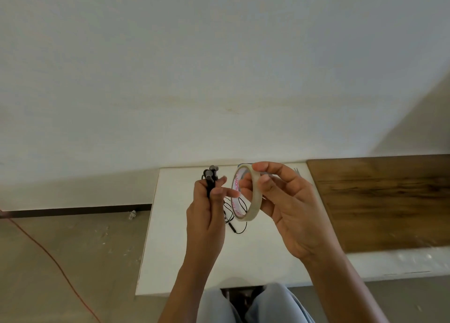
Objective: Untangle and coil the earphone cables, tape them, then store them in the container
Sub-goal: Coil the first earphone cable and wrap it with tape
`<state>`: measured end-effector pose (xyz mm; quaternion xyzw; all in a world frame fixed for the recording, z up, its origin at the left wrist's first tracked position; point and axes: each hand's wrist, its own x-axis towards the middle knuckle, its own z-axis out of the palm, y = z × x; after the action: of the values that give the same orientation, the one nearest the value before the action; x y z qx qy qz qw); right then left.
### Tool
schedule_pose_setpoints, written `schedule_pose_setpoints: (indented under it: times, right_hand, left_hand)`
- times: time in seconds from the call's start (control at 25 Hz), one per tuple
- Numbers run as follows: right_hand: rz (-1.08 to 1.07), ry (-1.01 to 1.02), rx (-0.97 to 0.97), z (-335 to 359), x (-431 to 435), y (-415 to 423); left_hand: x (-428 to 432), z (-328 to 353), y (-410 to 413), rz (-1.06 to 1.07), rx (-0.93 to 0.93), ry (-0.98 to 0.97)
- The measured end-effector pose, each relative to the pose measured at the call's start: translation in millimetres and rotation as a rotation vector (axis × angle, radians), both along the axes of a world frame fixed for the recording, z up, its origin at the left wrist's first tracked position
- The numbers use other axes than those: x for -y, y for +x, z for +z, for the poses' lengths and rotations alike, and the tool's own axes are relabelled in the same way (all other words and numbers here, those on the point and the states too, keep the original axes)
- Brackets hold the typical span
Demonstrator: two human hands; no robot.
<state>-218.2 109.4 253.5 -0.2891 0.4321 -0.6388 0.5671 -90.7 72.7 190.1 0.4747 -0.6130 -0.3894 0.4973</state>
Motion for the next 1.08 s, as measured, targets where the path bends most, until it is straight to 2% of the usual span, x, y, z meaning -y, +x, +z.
schedule_pose_setpoints:
  times: [0.24,0.32,0.48,0.56,0.64,0.8,0.96,1.08]
  right_hand:
    - [-0.021,0.026,-0.011,-3,5,5]
    - [-0.016,0.02,-0.093,-4,6,5]
    - [-0.019,-0.011,-0.574,-9,4,-4]
    - [-0.014,-0.053,-0.821,-15,3,-11]
    - [0.005,-0.089,-0.928,-19,2,-17]
    - [0.17,-0.158,-0.686,-19,3,-25]
    - [0.31,-0.319,-0.669,-18,7,-31]
    - [0.27,-0.377,-0.647,-19,10,-32]
  left_hand:
    - [-16,4,-11,-0.084,-0.078,-0.063]
    - [-15,4,-12,-0.052,-0.092,-0.045]
    - [-13,12,-8,-0.023,-0.16,0.038]
    - [-10,19,-7,0.0,-0.298,0.167]
    - [-6,23,-4,-0.014,-0.44,0.29]
    - [3,23,-2,-0.084,-0.586,0.44]
    - [3,26,0,-0.152,-0.691,0.484]
    - [4,29,-1,-0.153,-0.752,0.506]
